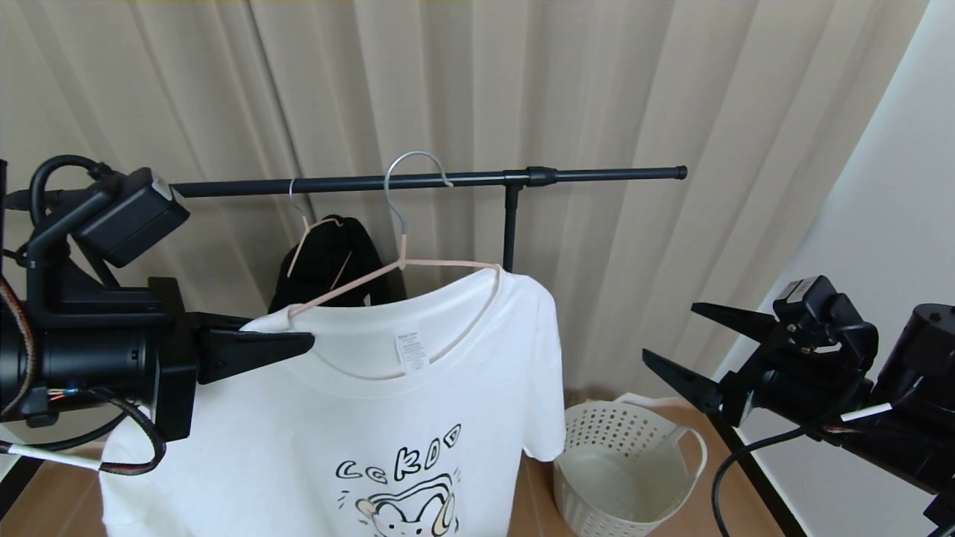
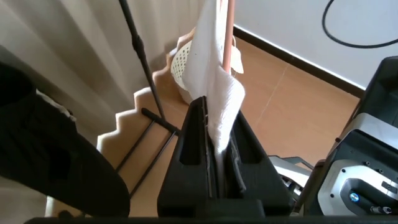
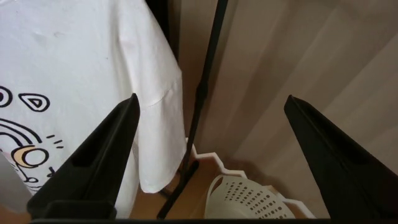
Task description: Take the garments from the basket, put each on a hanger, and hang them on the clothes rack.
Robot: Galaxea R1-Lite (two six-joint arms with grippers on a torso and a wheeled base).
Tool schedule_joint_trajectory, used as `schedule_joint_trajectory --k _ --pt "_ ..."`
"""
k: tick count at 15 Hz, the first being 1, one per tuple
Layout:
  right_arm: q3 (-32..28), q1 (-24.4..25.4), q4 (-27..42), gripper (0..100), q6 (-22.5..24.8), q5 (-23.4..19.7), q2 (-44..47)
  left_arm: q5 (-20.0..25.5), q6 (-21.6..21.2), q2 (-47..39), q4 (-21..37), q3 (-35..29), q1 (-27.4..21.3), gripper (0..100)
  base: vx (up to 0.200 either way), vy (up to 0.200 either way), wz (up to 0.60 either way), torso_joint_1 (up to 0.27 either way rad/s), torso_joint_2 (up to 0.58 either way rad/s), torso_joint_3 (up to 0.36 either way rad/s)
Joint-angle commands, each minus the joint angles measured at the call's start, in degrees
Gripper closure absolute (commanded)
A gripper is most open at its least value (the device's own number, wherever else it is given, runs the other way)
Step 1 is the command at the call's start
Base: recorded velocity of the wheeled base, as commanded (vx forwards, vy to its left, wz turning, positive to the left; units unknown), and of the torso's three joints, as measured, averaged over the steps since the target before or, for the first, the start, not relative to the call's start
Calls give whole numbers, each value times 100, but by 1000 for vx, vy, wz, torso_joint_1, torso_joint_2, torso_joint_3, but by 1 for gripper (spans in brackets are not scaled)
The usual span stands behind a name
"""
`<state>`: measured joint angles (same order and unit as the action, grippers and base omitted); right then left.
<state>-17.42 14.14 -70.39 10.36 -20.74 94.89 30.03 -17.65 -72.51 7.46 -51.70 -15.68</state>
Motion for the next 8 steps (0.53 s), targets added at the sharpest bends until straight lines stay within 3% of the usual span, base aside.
schedule_joint_trajectory --k 1,5,8 --pt "-7 10 -1 0 1 -1 -50 3 -1 -62 1 28 205 100 0 0 0 0 0 0" --pt "-7 10 -1 0 1 -1 -50 -14 60 -299 -166 28 434 100 0 0 0 0 0 0" --pt "-7 10 -1 0 1 -1 -50 -243 491 -492 -509 28 469 100 0 0 0 0 0 0"
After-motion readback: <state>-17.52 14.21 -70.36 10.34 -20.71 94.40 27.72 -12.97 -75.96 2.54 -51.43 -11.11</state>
